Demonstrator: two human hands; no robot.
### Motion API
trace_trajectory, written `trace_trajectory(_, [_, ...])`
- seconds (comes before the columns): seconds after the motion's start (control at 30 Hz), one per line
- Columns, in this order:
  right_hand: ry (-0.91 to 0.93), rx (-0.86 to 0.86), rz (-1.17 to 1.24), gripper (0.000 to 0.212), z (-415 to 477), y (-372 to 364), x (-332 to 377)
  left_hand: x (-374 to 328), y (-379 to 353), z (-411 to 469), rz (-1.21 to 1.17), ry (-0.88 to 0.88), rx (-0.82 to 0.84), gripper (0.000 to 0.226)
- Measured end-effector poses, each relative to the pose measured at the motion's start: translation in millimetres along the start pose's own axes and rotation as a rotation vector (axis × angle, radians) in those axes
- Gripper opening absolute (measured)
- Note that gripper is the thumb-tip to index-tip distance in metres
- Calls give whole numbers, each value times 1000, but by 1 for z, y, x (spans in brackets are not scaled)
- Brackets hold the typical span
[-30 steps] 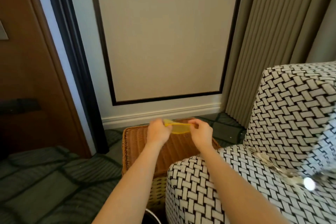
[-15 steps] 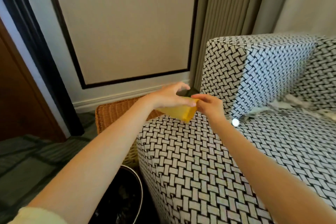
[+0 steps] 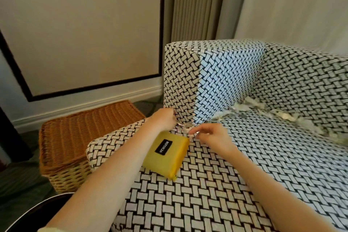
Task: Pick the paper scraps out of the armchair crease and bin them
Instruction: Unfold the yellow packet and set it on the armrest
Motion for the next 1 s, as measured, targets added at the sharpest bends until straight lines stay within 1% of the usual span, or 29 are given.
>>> trace_trajectory(0.03, [-3,-129,-61,30,4,7,-5,0,-2,3,-4,7,-7,31])
trace_trajectory(0.07, [-20,-218,-135,17,7,11,-9,-1,-5,5,-1,9,-14,30])
trace_trajectory(0.1, [-55,-243,-210,5,10,13,-12,-2,-7,6,15,3,-21,30])
trace_trajectory(0.17, [-99,-172,-350,22,16,8,-23,-8,-11,5,104,-30,-51,33])
trace_trajectory(0.2, [-73,-144,-402,24,18,5,-25,-10,-13,5,150,-56,-74,36])
trace_trajectory(0.27, [-20,-147,-427,23,21,-1,-25,-11,-15,7,196,-97,-98,39])
trace_trajectory(0.33, [-32,-180,-373,20,23,-1,-26,-9,-13,6,230,-113,-112,38])
trace_trajectory(0.43, [-50,-171,-330,15,26,2,-27,-17,-10,5,339,-213,-226,33])
trace_trajectory(0.47, [-44,-176,-295,13,27,4,-27,-20,-11,4,330,-239,-246,30])
trace_trajectory(0.53, [-75,-225,-105,7,27,9,-28,-23,-14,3,260,-227,-197,29])
trace_trajectory(0.57, [-129,-246,50,9,27,11,-30,-22,-17,4,221,-190,-151,29])
trace_trajectory(0.63, [-271,-261,367,21,29,12,-32,-19,-23,6,146,-112,-101,31])
trace_trajectory(0.67, [-320,-271,437,26,30,12,-32,-18,-25,6,116,-86,-98,31])
trace_trajectory(0.7, [-342,-275,418,30,31,12,-31,-19,-27,6,91,-73,-102,33])
trace_trajectory(0.73, [-338,-273,336,32,32,11,-28,-20,-29,6,63,-63,-111,36])
trace_trajectory(0.8, [-252,-270,51,31,32,8,-23,-21,-30,4,-9,-36,-136,43])
trace_trajectory(0.83, [-181,-275,-106,31,31,6,-20,-21,-30,3,-42,-33,-147,42])
trace_trajectory(0.87, [-128,-284,-208,30,31,6,-20,-20,-29,2,-67,-39,-153,38])
trace_trajectory(0.9, [-113,-288,-240,30,31,6,-21,-20,-29,1,-91,-53,-158,33])
trace_trajectory(0.93, [-120,-287,-224,29,32,6,-21,-19,-29,0,-115,-64,-161,27])
trace_trajectory(1.0, [-142,-284,-211,21,34,7,-23,-18,-27,0,-150,-70,-173,18])
Point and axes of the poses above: each hand's wrist, its own z-axis towards the middle knuckle, its own y-axis out of the back of the hand, x = y × z, the point moved 3 cm from there along z, towards the middle knuckle, and after that the axes turned 1 degree about z, right-handed, at the moved point
